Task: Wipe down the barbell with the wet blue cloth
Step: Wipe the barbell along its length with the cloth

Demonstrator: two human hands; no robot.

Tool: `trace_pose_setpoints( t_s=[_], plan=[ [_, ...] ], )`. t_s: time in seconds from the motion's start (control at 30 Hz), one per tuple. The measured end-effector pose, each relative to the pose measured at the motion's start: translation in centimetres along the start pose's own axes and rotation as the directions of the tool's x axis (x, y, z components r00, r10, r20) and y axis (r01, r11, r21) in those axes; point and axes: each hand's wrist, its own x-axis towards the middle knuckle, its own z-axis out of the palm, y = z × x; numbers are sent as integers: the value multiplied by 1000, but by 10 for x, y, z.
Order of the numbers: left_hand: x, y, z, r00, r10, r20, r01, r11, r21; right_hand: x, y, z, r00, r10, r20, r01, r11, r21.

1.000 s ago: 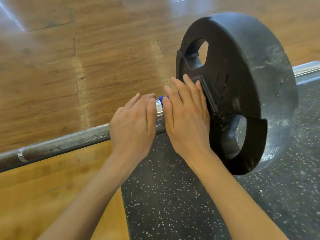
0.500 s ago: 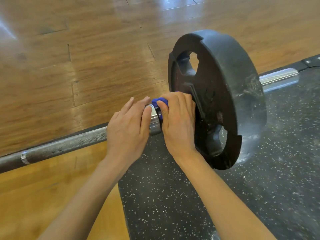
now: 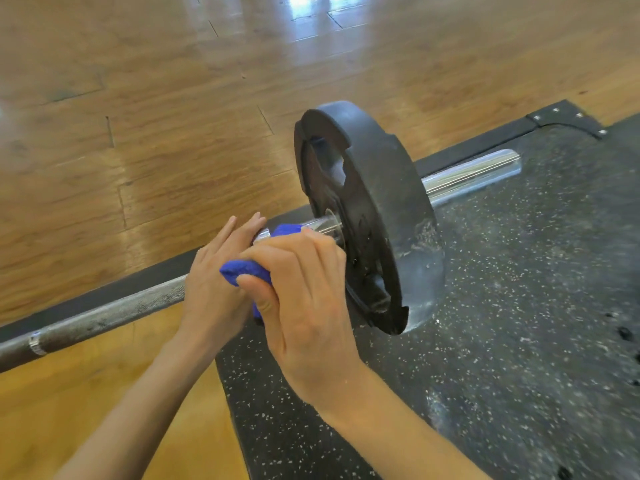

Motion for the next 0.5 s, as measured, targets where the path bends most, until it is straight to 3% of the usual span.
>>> trace_pose_setpoints(
  t_s=[0.07,0.17,0.23,0.37,0.5],
  plan=[
    [-6,3,1,999,39,28,-42,993,112,2,-6,-19,999,38,-11,-38,999,27],
    [-7,3,5,996,-62,57,44,958,282,10,-18,-51,993,6,-120,0,999,49],
    [-6,6,7,994,-109,24,98,953,287,17,-23,-75,985,-14,-171,20,999,31],
    [-15,25,3,1000,-19,24,11,961,275,22,-14,-117,980,59,-192,-57,998,16],
    [-20,41,-1,998,-56,21,45,934,354,24,6,-151,965,124,-232,-130,991,-11]
  ],
)
